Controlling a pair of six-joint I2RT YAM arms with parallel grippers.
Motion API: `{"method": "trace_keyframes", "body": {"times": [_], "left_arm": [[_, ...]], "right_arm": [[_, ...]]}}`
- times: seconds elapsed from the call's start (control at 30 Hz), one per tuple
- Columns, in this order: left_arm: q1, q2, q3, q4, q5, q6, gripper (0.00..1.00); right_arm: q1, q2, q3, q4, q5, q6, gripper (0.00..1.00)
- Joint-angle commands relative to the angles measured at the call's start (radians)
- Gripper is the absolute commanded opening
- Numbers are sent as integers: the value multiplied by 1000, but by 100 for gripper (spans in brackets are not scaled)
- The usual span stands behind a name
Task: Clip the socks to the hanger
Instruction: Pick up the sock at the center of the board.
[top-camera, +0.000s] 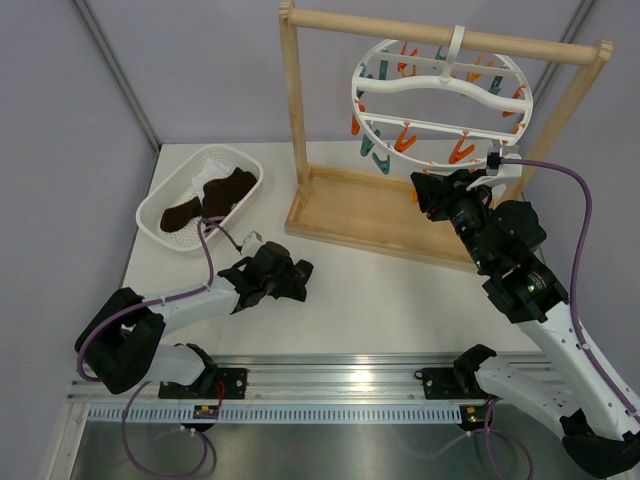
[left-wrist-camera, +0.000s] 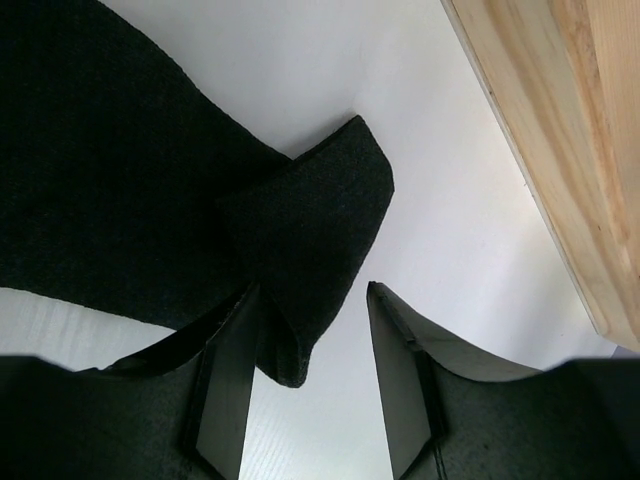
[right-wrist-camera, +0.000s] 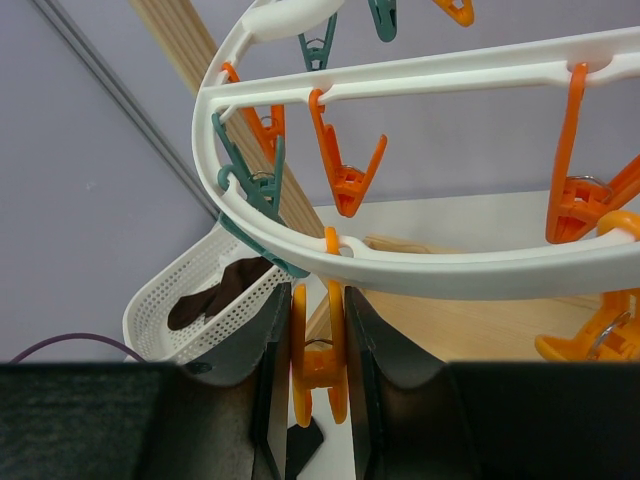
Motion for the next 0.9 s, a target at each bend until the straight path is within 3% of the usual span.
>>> {"method": "trace_keyframes", "body": {"times": [0.0, 0.3, 0.4, 0.57, 0.63, 0.73, 0.87], "left_arm": [[7, 7, -11, 45, -38, -10, 49], [12, 27, -29, 65, -54, 1, 44], [16, 33, -24, 65, -57, 13, 37], [19, -11, -1, 32, -67, 45, 13], [18, -42, 23, -2, -72, 84, 8], [19, -111, 63, -30, -101, 177, 0], [18, -180, 144, -6, -66, 489, 0]], "right_arm": [[4, -3, 1, -69, -69, 15, 11], [7, 3, 1, -69, -70, 18, 11], [4, 3, 1, -69, -70, 18, 11], [5, 2, 6, -72, -70, 18, 11], [4, 0, 8, -75, -72, 17, 11], [5, 0, 11, -75, -72, 18, 11], [5, 9, 31, -83, -87, 17, 11]]}}
